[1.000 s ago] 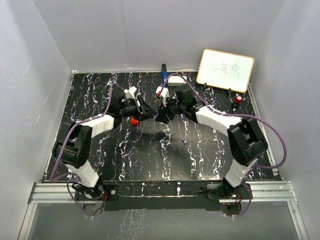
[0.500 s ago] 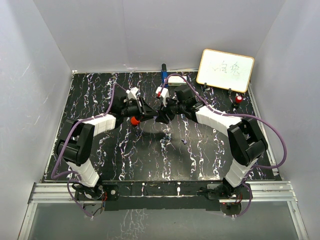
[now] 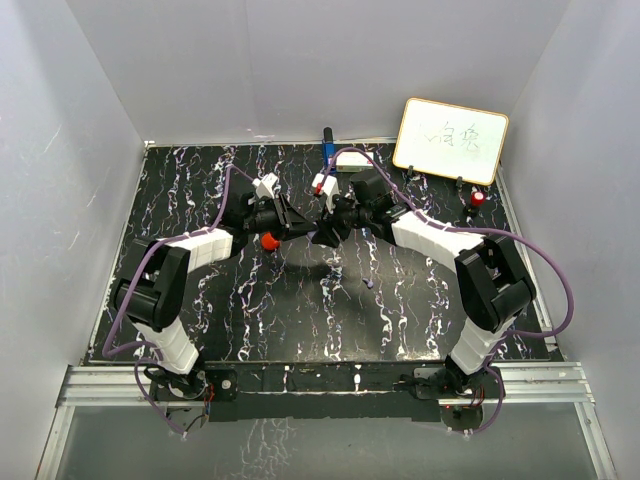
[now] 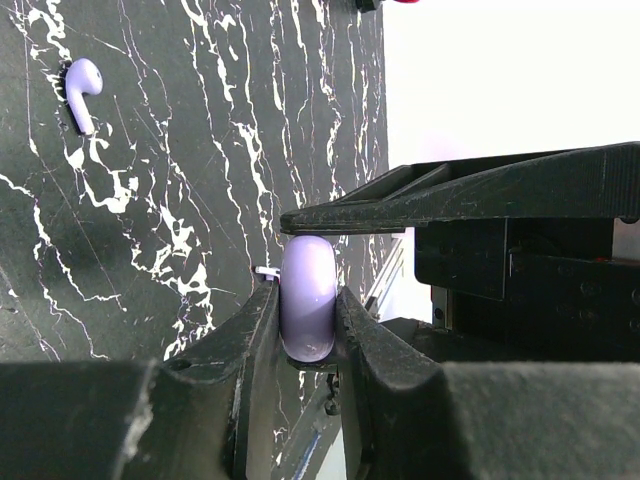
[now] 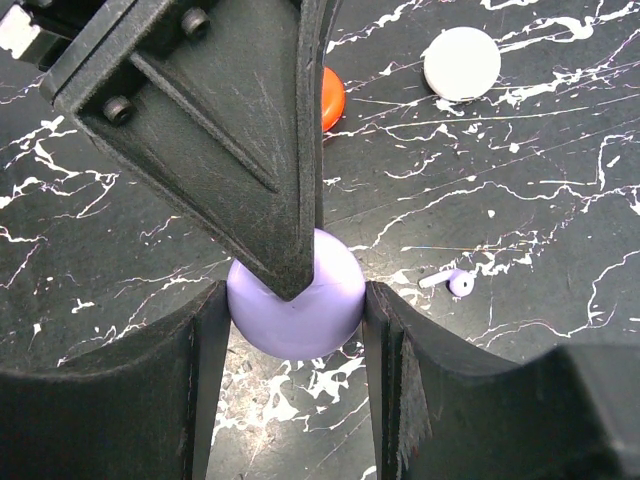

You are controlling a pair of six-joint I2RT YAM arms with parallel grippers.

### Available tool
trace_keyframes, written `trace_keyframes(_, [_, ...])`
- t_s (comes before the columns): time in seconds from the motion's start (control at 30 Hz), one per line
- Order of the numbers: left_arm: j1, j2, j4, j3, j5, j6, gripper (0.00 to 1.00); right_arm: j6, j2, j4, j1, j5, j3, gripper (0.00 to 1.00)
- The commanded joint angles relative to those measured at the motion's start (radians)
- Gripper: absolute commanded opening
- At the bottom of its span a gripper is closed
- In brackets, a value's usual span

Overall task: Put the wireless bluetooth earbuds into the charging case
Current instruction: Open the charging case.

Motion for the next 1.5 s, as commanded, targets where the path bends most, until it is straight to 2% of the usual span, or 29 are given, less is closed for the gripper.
trace_keyframes(0.0, [-0.007,-0.012,0.048,0.029,0.025,-0.006,0.0,0.004,-0.01,0.037,0.001,-0.014,0.043,0.01])
trace_keyframes(0.03, [-0.008,-0.013,0.049,0.026,0.023,-0.007,0.0,0.014,-0.01,0.038,0.001,-0.01,0.044,0.1])
trace_keyframes(0.1, [-0.007,-0.021,0.043,0.022,0.009,-0.007,0.0,0.04,-0.017,0.042,0.0,0.007,0.049,0.44])
trace_keyframes(0.13, [-0.007,-0.026,0.03,0.02,-0.002,-0.007,0.0,0.059,-0.026,0.054,0.0,0.028,0.044,0.54])
trace_keyframes(0.2, [-0.005,-0.035,0.001,0.023,-0.028,0.001,0.0,0.105,-0.061,0.079,-0.002,0.085,0.027,0.68])
trace_keyframes(0.33, [0.005,-0.04,-0.002,0.024,-0.047,-0.014,0.0,0.199,-0.157,0.107,-0.016,0.215,-0.025,0.84])
trace_keyframes(0.57, [0.011,-0.035,-0.003,0.043,-0.058,-0.032,0.0,0.265,-0.328,0.119,-0.042,0.251,-0.13,0.92])
trace_keyframes(0.7, [0.01,-0.034,0.003,0.053,-0.058,-0.05,0.0,0.391,-0.299,0.075,-0.046,0.312,-0.083,0.83])
trace_keyframes(0.77, [0.011,-0.035,0.013,0.053,-0.065,-0.064,0.0,0.468,-0.244,0.012,-0.046,0.353,-0.021,0.88])
trace_keyframes(0.8, [0.01,-0.036,0.034,0.055,-0.069,-0.09,0.0,0.557,-0.208,0.004,-0.041,0.367,-0.008,0.96])
trace_keyframes(0.83, [0.01,-0.035,0.036,0.057,-0.069,-0.096,0.0,0.574,-0.209,0.019,-0.035,0.388,-0.018,0.96])
trace_keyframes(0.93, [0.011,-0.035,0.036,0.065,-0.069,-0.1,0.0,0.583,-0.208,0.035,-0.021,0.447,-0.037,0.98])
trace_keyframes(1.47, [0.01,-0.068,0.048,0.059,-0.03,-0.114,0.0,0.578,-0.121,0.033,-0.02,0.489,-0.031,0.98])
